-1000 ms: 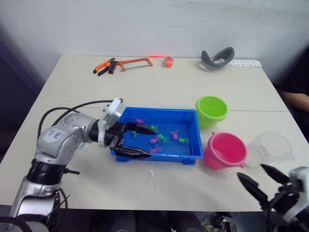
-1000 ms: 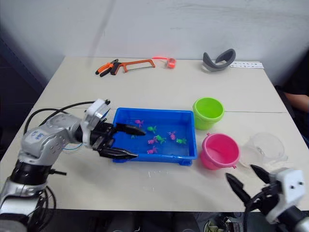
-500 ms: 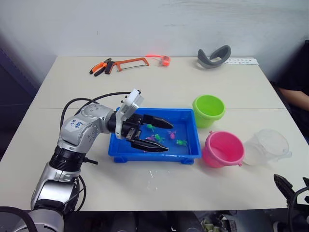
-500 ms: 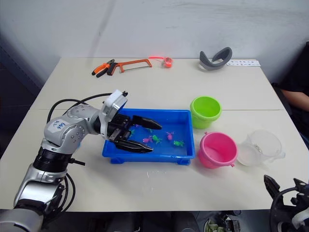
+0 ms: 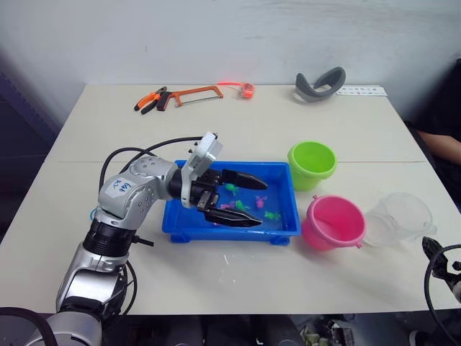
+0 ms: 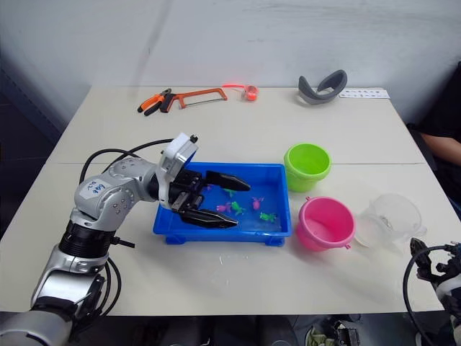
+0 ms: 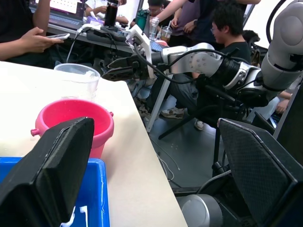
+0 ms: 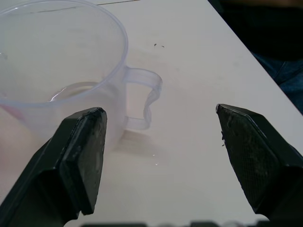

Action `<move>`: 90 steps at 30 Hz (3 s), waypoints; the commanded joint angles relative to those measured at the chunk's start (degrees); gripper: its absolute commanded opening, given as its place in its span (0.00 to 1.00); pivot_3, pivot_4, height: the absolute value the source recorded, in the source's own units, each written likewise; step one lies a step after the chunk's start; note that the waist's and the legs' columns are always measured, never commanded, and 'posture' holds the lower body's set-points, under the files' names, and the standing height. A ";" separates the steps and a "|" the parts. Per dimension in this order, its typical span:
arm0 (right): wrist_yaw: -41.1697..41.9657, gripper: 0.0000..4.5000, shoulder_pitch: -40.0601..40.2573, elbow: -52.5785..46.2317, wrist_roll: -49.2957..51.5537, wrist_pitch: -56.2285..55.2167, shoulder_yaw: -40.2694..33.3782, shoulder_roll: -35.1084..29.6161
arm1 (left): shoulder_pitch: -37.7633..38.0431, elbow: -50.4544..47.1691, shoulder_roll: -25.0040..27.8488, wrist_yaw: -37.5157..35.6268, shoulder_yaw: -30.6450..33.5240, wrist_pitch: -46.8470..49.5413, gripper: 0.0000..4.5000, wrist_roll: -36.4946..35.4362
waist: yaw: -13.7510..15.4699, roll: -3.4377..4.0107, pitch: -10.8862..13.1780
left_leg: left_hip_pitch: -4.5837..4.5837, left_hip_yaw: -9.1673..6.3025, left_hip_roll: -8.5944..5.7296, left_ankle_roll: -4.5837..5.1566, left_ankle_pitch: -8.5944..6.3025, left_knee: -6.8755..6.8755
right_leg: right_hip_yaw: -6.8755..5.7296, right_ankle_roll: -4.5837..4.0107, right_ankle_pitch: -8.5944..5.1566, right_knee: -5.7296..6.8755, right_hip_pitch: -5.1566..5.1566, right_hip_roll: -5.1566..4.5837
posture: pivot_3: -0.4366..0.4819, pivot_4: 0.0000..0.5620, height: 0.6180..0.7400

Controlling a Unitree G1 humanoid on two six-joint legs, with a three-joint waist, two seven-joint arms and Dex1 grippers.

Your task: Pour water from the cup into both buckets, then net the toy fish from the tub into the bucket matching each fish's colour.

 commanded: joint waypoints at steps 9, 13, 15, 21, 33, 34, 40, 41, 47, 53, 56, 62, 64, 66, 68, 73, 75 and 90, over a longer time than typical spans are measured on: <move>-2.35 0.88 -5.29 4.40 -5.13 -3.07 0.41 0.48 | -1.70 -2.56 -1.33 2.37 0.65 -0.14 1.00 -0.24 | 0.00 0.05 0.00 | 0.00 0.02 0.00 -0.02 0.01 0.01 | 0.01 0.02 0.01 0.01 0.00 0.02 | 0.48 0.27 1.00; -1.96 0.88 -7.05 6.92 -6.17 -4.14 1.11 0.10 | -2.15 -2.09 -1.78 2.87 0.57 -0.64 1.00 0.13 | -0.01 0.06 0.00 | 0.00 0.03 -0.01 -0.03 0.02 0.01 | 0.02 0.03 0.01 0.01 0.00 0.03 | 0.48 0.27 1.00; -1.70 0.88 -8.15 8.58 -7.03 -4.92 1.80 0.01 | -2.45 -1.92 -2.04 3.08 0.54 -0.69 1.00 0.24 | -0.01 0.06 0.00 | 0.01 0.04 -0.01 -0.03 0.02 0.01 | 0.02 0.03 0.01 0.01 0.00 0.05 | 0.48 0.27 1.00; -1.26 0.88 -11.58 13.33 -8.70 -7.55 3.12 -0.13 | -3.48 -0.87 -3.39 4.23 0.61 -1.42 1.00 0.90 | -0.02 0.13 -0.01 | 0.03 0.09 -0.01 -0.03 0.03 0.02 | 0.06 0.04 0.01 0.02 -0.01 0.08 | 0.48 0.27 1.00; 2.52 0.39 -15.98 19.08 -9.20 -12.95 6.82 0.85 | -3.94 -0.62 -3.88 4.60 0.58 -2.44 1.00 2.25 | -0.05 0.15 0.00 | 0.05 0.19 0.01 -0.03 0.04 0.04 | 0.14 0.06 0.02 0.04 -0.04 0.12 | 0.48 0.27 1.00; 2.77 0.29 -16.18 19.50 -9.10 -13.53 6.79 0.93 | -3.95 -0.58 -3.85 4.53 0.63 -2.46 1.00 2.32 | -0.04 0.16 0.00 | 0.05 0.19 0.01 -0.03 0.04 0.04 | 0.13 0.06 0.02 0.04 -0.03 0.12 | 0.48 0.27 1.00; 3.90 0.00 -16.06 20.02 -8.42 -16.41 6.10 1.60 | -4.26 0.30 -3.51 4.15 0.83 -2.82 1.00 2.66 | 0.03 0.16 0.00 | 0.07 0.20 0.00 -0.01 0.05 0.09 | 0.15 0.15 0.07 0.04 0.00 0.12 | 0.48 0.27 1.00; 3.91 0.00 -15.61 19.36 -8.36 -16.70 5.94 1.62 | -4.25 0.43 -3.40 4.18 0.81 -2.78 1.00 2.73 | 0.12 0.16 0.00 | 0.07 0.19 0.00 -0.01 0.05 0.09 | 0.15 0.15 0.06 0.04 0.00 0.11 | 0.48 0.27 1.00; 3.41 0.00 -10.69 6.90 -5.11 -14.36 3.43 0.51 | -3.60 1.10 -1.76 3.52 0.78 -2.34 1.00 2.80 | 0.07 0.18 0.01 | 0.03 0.18 -0.02 0.00 0.04 0.05 | 0.15 0.17 0.05 0.00 0.00 0.06 | 0.48 0.27 1.00; 4.10 0.00 -7.40 -4.48 -5.07 -11.37 1.46 -3.51 | -1.19 1.26 -0.06 1.92 -0.57 -4.23 1.00 4.72 | -0.28 0.33 0.02 | 0.08 0.31 0.00 0.00 0.05 0.03 | 0.28 0.17 0.06 0.05 -0.05 0.11 | 0.48 0.27 1.00; 4.52 0.00 -5.80 -8.02 -7.17 -10.48 1.06 -6.44 | -1.03 1.52 -0.46 1.98 -0.62 -5.24 1.00 5.46 | -0.03 0.34 0.03 | 0.07 0.30 0.02 -0.01 0.05 0.03 | 0.27 0.18 0.05 0.02 -0.06 0.15 | 0.48 0.27 1.00; 6.18 0.00 -3.82 -11.71 -12.70 -10.30 2.40 -10.97 | -1.43 2.41 -1.49 1.52 -1.11 -6.41 1.00 6.40 | 0.23 0.34 0.03 | 0.03 0.31 -0.07 0.02 0.04 0.06 | 0.29 0.24 0.06 -0.01 -0.06 0.09 | 0.48 0.27 1.00; 6.80 0.00 -2.98 -12.11 -16.67 -11.84 3.73 -12.42 | -1.49 2.83 -1.65 1.22 -1.29 -6.88 1.00 6.75 | 0.14 0.34 0.03 | 0.02 0.32 -0.07 0.03 0.03 0.06 | 0.30 0.25 0.07 -0.03 -0.06 0.09 | 0.48 0.27 1.00; 7.17 0.00 -2.47 -12.27 -20.17 -13.08 4.83 -13.48 | -1.41 3.01 -1.68 0.91 -1.49 -7.37 1.00 7.12 | 0.12 0.34 0.03 | 0.02 0.32 -0.06 0.03 0.03 0.06 | 0.30 0.25 0.07 -0.04 -0.06 0.11 | 0.48 0.27 1.00; 7.33 0.00 -2.33 -12.30 -23.14 -14.22 5.37 -14.14 | -1.27 3.00 -1.67 0.65 -1.65 -7.82 1.00 7.40 | 0.09 0.34 0.03 | 0.02 0.32 -0.06 0.03 0.03 0.06 | 0.30 0.25 0.07 -0.03 -0.07 0.12 | 0.48 0.27 1.00; 5.71 0.00 -2.47 -13.67 -32.66 -16.95 8.18 -14.42 | -1.14 3.20 -1.90 0.34 -1.62 -8.23 1.00 7.67 | 0.04 0.34 0.03 | 0.04 0.38 -0.05 0.03 0.03 0.05 | 0.37 0.25 0.07 -0.02 -0.10 0.15 | 0.48 0.27 1.00; 5.73 0.00 -2.78 -13.91 -35.59 -18.36 9.10 -14.45 | -1.08 3.21 -1.86 0.14 -1.75 -8.46 1.00 7.92 | 0.06 0.34 0.03 | 0.03 0.38 -0.05 0.02 0.03 0.06 | 0.37 0.25 0.07 -0.01 -0.11 0.15 | 0.48 0.27 1.00; 6.26 0.00 -5.21 -14.90 -52.94 -27.75 14.12 -16.66 | -1.51 4.10 -2.79 -0.10 -1.57 -9.46 1.00 9.08 | 0.07 0.34 0.03 | 0.04 0.41 -0.07 0.02 0.04 0.11 | 0.38 0.26 0.07 0.01 -0.12 0.16 | 0.48 0.27 1.00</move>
